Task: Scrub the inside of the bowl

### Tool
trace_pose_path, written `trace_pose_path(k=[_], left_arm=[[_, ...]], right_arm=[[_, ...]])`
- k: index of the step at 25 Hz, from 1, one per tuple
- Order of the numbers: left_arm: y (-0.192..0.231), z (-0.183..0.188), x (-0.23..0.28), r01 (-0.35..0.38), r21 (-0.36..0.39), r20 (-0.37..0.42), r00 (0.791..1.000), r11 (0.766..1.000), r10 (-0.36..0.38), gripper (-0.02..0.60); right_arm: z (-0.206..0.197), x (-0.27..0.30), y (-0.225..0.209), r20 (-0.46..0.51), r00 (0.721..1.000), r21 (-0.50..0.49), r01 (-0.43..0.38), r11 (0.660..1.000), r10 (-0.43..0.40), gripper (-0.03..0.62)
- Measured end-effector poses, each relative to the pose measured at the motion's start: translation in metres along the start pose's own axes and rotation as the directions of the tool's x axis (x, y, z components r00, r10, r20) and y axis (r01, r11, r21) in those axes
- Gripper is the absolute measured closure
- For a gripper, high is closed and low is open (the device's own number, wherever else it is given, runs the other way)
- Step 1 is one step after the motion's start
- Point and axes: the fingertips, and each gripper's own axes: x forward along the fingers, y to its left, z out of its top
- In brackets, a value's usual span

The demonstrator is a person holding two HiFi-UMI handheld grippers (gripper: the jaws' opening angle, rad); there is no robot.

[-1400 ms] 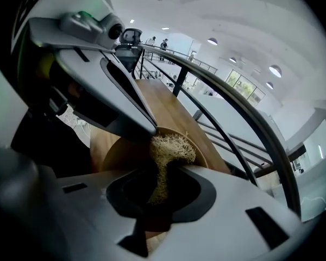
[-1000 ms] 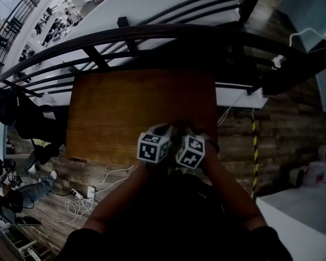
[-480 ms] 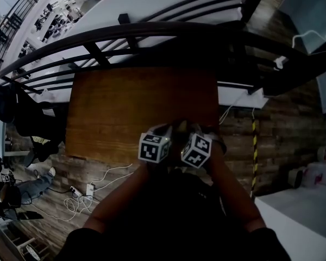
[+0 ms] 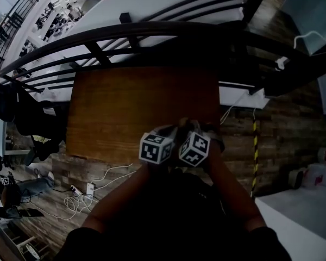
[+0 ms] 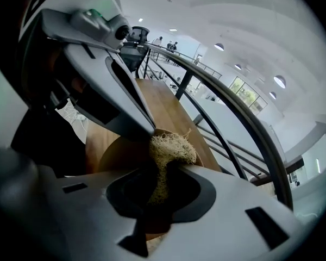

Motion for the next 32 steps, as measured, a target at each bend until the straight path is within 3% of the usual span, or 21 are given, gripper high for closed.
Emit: trace_pose_path(k=[6, 12, 18, 22, 25, 32], left_arm=[[0.003, 0.006, -0.003, -0.008, -0.003, 0.032, 0.999, 1.0, 0.008, 0.578], [0.009, 0.014, -0.003, -0.038, 0.028, 0.038, 0.999, 0.999, 0.037, 0.578], [0.019, 0.004, -0.001, -0.07, 0.041, 0.014, 0.997, 0.997, 0.07, 0.578], [0.026, -0.003, -0.004, -0.094, 0.033, -0.001, 0.996, 0.995, 0.094, 0.578], [0.032, -0.007, -0.004, -0.093, 0.015, 0.003, 0.996, 0.996, 0.093, 0.578], [-0.001, 0.0, -0.002, 0.015, -0.005, 0.017, 1.0, 1.0, -0.015, 0.578]], right_arm=[[0.008, -0.002, 0.02, 0.068, 0.991, -0.024, -0.115, 0.993, 0.116, 0.525], [0.007, -0.005, 0.044, 0.087, 0.971, -0.119, -0.21, 0.97, 0.221, 0.525], [0.0, -0.009, 0.053, 0.014, 0.955, -0.145, -0.29, 0.946, 0.295, 0.525], [-0.009, -0.012, 0.04, -0.034, 0.97, -0.139, -0.242, 0.96, 0.24, 0.525], [-0.017, -0.007, 0.022, -0.045, 0.984, -0.072, -0.177, 0.981, 0.174, 0.525], [-0.007, -0.001, 0.002, -0.017, 0.998, -0.039, -0.067, 0.997, 0.066, 0.525]])
